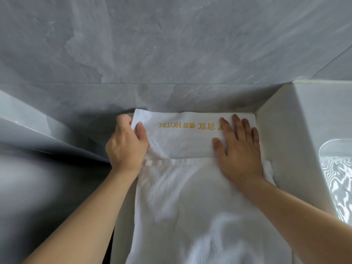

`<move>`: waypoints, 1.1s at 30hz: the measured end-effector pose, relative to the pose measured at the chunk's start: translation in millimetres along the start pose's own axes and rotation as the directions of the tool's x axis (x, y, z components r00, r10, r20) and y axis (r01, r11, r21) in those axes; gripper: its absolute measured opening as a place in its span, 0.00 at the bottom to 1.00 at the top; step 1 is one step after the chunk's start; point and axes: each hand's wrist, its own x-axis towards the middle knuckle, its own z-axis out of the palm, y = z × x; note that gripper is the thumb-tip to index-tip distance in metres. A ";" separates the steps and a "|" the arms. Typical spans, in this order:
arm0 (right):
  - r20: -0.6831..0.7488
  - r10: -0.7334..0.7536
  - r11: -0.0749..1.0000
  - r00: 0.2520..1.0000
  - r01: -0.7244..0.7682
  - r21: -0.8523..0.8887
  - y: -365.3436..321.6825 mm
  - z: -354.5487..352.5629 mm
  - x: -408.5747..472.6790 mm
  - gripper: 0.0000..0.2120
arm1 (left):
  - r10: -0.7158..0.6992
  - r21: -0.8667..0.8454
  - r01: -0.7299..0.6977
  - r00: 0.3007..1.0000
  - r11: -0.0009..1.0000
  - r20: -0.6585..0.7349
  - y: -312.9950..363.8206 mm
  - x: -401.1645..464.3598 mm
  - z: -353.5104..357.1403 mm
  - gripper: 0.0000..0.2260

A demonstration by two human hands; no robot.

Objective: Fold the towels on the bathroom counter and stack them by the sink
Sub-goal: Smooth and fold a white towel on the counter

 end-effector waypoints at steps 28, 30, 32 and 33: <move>0.088 -0.287 0.883 0.954 0.299 -0.362 2.1 -49.0 -64.4 0.15 | 0.552 -0.080 -0.547 0.821 0.833 0.142 14.1 -104.8 -22.1 0.06; 0.084 -0.258 0.910 0.962 0.272 -0.312 1.0 -70.7 -63.9 0.12 | 0.515 -0.105 -0.506 0.852 0.856 0.091 20.9 -105.3 -35.7 0.04; 0.066 -0.285 0.925 0.956 0.293 -0.241 1.6 -92.3 -71.2 0.07 | 0.499 -0.169 -0.488 0.866 0.856 0.026 30.8 -106.8 -56.8 0.04; 0.080 -0.317 0.917 0.945 0.327 -0.229 2.3 -101.9 -77.1 0.07 | 0.499 -0.222 -0.485 0.867 0.846 0.009 35.4 -108.3 -70.7 0.06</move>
